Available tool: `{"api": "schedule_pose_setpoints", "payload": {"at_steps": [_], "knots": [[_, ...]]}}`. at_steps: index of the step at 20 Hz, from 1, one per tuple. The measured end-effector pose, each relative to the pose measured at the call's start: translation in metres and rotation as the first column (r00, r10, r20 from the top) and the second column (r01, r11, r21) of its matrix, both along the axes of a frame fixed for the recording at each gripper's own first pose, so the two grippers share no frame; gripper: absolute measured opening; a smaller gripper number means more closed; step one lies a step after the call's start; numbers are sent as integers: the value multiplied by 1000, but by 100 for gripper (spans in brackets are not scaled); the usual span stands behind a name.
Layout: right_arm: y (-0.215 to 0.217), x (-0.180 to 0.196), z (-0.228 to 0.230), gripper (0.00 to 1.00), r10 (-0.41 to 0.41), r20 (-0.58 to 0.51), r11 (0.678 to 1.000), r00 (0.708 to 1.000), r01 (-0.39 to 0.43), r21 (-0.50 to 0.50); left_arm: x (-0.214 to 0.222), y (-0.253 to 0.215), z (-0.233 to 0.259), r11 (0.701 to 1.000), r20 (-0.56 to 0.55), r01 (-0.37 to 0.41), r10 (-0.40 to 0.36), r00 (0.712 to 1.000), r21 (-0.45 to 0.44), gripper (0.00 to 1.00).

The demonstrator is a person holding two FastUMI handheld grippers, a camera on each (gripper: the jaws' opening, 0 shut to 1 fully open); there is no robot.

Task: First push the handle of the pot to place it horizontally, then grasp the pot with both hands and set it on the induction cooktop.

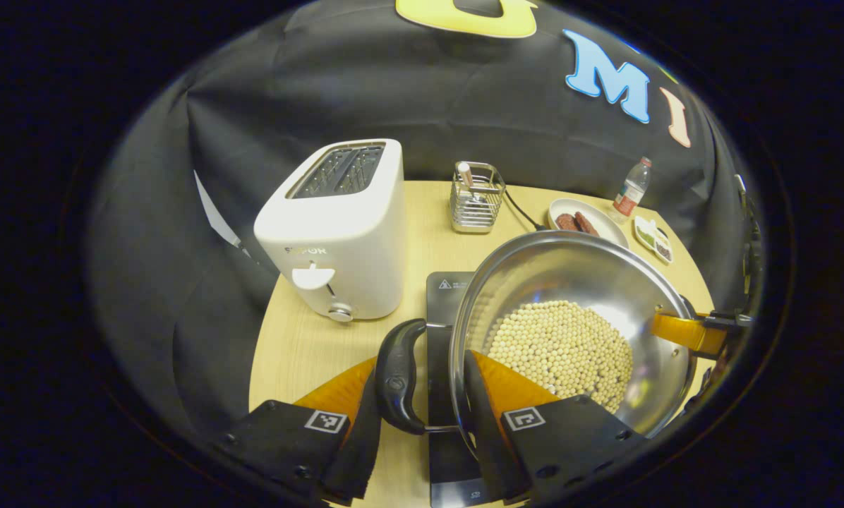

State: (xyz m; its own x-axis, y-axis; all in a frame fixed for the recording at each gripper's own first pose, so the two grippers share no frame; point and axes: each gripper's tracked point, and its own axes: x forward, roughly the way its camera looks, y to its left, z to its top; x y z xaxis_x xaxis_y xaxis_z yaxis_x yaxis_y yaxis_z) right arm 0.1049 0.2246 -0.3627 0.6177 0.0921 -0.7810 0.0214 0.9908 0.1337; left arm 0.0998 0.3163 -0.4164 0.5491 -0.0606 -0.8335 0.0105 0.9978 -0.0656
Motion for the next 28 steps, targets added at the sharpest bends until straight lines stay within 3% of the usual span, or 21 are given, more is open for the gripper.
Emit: {"api": "schedule_pose_setpoints", "payload": {"at_steps": [8, 11, 12, 13, 16, 19, 22, 23, 24, 28], "knots": [[3, 3, -10, 58, -26, -17, 1000, 1000, 26, -1, 2, 4, -6, 1000, 23, 19, -20, 1000, 7, 66], [3, 6, -8, 58, -19, 3, 1000, 1000, 19, -20, -4, 5, -11, 999, 17, -6, 6, 1000, -35, 63], [4, 6, -10, 58, -20, 0, 1000, 1000, 20, -17, -1, 7, -13, 999, 28, -4, 5, 1000, -38, 70], [4, 7, -11, 58, -26, 6, 1000, 1000, 26, -7, -1, 8, -11, 1000, 37, 4, -3, 999, -31, 63], [3, 9, -9, 58, -22, 15, 1000, 1000, 22, -5, 0, 9, -9, 999, 37, -7, 9, 999, -45, 72], [4, 12, -9, 59, -16, 18, 1000, 1000, 16, 19, -2, 9, -7, 998, 31, -26, 28, 999, -52, 65], [0, 22, 12, 65, 8, 92, 1000, 996, -9, 15, 7, 15, 17, 997, 108, -57, 61, 992, -45, 72], [0, 25, 21, 76, 25, 120, 1000, 992, -25, 2, 10, 13, 29, 996, 138, -73, 79, 987, -54, 79], [-2, 27, 31, 77, 40, 142, 999, 989, -39, -7, 13, 12, 39, 994, 164, -89, 99, 982, -68, 85], [-13, 26, 68, 78, 68, 217, 998, 974, -66, -15, 19, 2, 90, 988, 261, -134, 151, 953, -83, 86]]}}
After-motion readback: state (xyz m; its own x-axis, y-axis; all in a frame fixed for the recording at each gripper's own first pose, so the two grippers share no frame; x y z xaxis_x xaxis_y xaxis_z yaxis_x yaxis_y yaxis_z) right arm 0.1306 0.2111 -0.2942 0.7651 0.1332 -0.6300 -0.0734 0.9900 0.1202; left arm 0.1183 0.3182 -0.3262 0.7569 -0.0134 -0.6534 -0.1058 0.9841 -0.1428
